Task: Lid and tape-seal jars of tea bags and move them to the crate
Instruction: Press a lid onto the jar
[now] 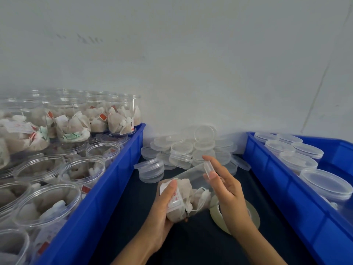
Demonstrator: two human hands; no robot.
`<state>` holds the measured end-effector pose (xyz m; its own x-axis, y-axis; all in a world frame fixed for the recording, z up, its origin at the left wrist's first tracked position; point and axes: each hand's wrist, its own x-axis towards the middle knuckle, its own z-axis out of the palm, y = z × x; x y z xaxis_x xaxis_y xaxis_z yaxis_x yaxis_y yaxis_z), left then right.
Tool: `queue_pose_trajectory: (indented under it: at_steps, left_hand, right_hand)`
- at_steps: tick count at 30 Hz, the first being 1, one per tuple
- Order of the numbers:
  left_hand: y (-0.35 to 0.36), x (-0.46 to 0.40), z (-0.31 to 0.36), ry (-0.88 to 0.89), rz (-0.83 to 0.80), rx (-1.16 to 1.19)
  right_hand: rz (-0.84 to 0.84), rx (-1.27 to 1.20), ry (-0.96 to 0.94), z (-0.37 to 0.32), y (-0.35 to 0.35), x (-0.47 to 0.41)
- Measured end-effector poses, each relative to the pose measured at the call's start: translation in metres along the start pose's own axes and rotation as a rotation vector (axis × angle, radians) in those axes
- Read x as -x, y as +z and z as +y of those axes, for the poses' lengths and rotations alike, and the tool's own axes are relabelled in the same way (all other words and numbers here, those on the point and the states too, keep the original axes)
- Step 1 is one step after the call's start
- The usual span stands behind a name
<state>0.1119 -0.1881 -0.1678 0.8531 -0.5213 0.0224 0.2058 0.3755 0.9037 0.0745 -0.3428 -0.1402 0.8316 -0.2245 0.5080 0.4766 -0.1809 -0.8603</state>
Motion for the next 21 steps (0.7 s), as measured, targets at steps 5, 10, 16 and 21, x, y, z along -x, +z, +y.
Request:
queue_pose_trajectory:
  at_steps: [5,10,16,21]
  left_hand:
    - [-0.001,-0.006,-0.001,-0.017,0.072,-0.090]
    - [-0.010,-0.007,0.007,0.364,0.067,-0.844]
    - [-0.008,-0.012,-0.010,0.504,0.121,-0.942]
    - [-0.022,-0.020,-0.014,0.569,0.232,-0.667]
  right_hand:
    - [0.046,-0.014,0.067,0.001,-0.003,0.002]
    - [-0.039,0.173,0.034,-0.004,-0.002,0.005]
    - [-0.211,0.245,-0.046,-0.005,0.010,0.001]
    - [-0.180,0.332,0.139,0.003,-0.026,-0.008]
